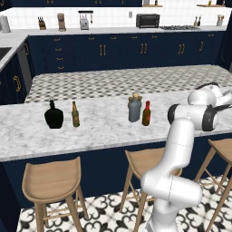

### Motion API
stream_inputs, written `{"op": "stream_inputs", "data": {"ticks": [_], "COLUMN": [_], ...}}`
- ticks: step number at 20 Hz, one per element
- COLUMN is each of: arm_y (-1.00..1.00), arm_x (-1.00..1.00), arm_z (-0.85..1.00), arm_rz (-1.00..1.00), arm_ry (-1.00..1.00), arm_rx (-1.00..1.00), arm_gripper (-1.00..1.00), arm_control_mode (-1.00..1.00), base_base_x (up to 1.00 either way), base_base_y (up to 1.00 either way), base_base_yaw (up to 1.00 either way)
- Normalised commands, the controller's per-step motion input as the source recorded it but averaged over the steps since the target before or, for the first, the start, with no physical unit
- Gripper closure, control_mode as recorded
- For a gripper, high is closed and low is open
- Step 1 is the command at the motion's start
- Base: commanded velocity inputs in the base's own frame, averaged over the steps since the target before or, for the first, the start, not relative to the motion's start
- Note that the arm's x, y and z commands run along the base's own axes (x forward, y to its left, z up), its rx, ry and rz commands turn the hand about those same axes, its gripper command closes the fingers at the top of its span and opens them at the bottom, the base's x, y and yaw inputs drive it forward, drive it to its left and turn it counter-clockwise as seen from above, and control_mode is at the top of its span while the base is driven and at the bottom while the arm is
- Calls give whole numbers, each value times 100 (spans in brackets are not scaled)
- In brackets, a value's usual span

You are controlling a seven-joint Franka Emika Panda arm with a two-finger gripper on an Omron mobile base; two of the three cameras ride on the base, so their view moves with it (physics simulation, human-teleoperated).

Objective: Move the plastic bottles in the middle to the plastics group, and the glass bottles in the middle to the glass group.

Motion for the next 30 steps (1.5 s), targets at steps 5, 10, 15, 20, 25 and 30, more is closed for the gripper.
{"op": "stream_inputs", "data": {"ticks": [5,10,15,20,25,30], "arm_y": [0,0,0,0,0,0], "arm_x": [5,0,0,0,0,-3], "arm_z": [0,0,0,0,0,2], "arm_rz": [0,0,0,0,0,0], "arm_ry": [5,0,0,0,0,-3], "arm_rx": [-1,0,0,0,0,0], "arm_gripper": [100,100,-100,-100,-100,-100], "arm_control_mode": [-100,-100,-100,-100,-100,-100], "base_base_x": [0,0,0,0,0,0], "base_base_y": [0,0,0,0,0,0], "base_base_yaw": [0,0,0,0,0,0]}}
